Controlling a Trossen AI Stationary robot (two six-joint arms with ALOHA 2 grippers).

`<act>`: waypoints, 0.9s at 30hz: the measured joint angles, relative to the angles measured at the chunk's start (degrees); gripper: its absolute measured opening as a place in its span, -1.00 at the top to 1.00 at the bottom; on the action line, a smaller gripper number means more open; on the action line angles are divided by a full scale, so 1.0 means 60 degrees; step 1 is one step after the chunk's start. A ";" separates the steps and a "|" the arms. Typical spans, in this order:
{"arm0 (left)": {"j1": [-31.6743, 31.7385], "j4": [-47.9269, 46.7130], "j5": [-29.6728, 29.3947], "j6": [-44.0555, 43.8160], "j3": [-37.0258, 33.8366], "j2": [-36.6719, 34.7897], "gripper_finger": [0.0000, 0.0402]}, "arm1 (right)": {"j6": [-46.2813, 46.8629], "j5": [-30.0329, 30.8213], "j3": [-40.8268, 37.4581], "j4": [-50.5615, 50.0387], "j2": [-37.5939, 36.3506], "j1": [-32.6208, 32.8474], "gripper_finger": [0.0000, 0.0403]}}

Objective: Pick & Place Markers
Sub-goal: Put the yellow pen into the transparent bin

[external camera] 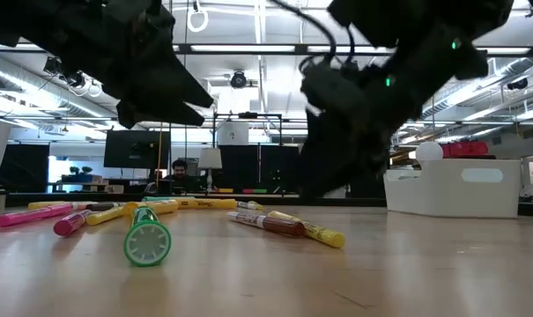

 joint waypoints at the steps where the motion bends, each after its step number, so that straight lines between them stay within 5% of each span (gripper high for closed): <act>1: -0.0006 0.0072 -0.0060 0.0028 0.0000 -0.0020 -0.05 | -0.0004 0.0001 0.0000 0.0063 0.0121 -0.0004 -0.05; 14: 0.0015 0.0093 -0.0270 0.0062 0.0004 -0.0027 -0.05 | -0.0316 0.0402 0.0033 0.1226 0.1075 0.0212 0.01; 27: 0.0013 0.0113 -0.0287 0.0301 0.0004 -0.0027 -0.05 | -0.1970 0.1090 -0.0032 -0.0363 0.0293 0.0191 0.21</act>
